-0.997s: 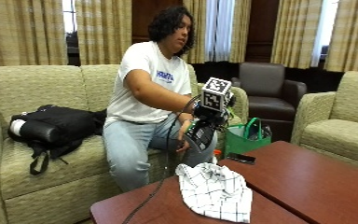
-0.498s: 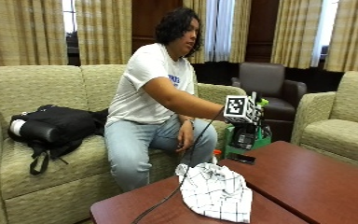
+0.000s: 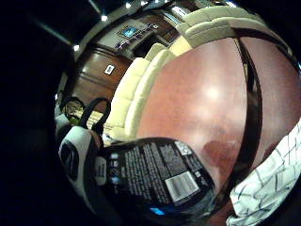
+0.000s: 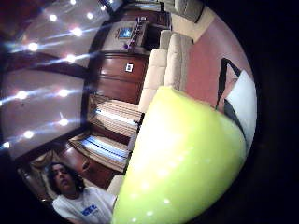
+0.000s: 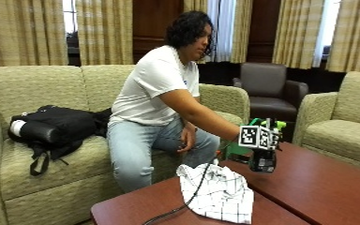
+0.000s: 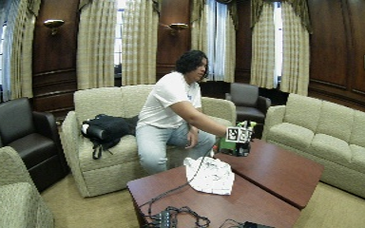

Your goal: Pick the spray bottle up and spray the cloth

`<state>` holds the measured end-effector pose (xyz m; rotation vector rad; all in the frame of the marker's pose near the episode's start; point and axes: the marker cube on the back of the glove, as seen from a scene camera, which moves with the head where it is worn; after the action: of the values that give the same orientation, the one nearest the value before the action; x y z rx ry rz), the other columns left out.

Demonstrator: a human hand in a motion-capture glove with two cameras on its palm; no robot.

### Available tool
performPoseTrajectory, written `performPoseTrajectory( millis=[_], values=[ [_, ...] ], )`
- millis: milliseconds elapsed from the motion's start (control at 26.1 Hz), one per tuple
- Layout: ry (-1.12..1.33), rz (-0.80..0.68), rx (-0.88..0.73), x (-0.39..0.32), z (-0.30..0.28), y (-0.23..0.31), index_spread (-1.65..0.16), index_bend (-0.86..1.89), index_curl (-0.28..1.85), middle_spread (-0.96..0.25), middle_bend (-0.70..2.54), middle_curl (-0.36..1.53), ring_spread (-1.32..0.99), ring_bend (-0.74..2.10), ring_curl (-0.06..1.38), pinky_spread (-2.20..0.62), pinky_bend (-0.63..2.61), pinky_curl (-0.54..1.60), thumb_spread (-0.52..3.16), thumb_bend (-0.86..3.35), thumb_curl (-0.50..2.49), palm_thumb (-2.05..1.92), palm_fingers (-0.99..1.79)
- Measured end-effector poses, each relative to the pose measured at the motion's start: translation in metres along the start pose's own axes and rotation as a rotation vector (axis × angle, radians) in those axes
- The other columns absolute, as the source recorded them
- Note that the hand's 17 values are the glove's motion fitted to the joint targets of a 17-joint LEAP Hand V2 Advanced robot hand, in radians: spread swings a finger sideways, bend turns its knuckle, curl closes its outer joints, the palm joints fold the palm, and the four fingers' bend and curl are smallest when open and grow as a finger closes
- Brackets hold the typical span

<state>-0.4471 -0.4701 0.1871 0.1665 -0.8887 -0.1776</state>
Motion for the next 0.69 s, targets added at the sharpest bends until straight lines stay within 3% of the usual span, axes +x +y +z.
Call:
performPoseTrajectory(
  millis=[690],
  values=[
    [-0.039, -0.021, 0.117, 0.043, 0.023, 0.017, -0.27, 0.41, 0.61, -0.19, 0.69, 0.56, -0.22, 0.74, 0.49, -0.32, 0.43, 0.39, 0.20, -0.03, 0.84, 0.91, 1.41]
  ],
)
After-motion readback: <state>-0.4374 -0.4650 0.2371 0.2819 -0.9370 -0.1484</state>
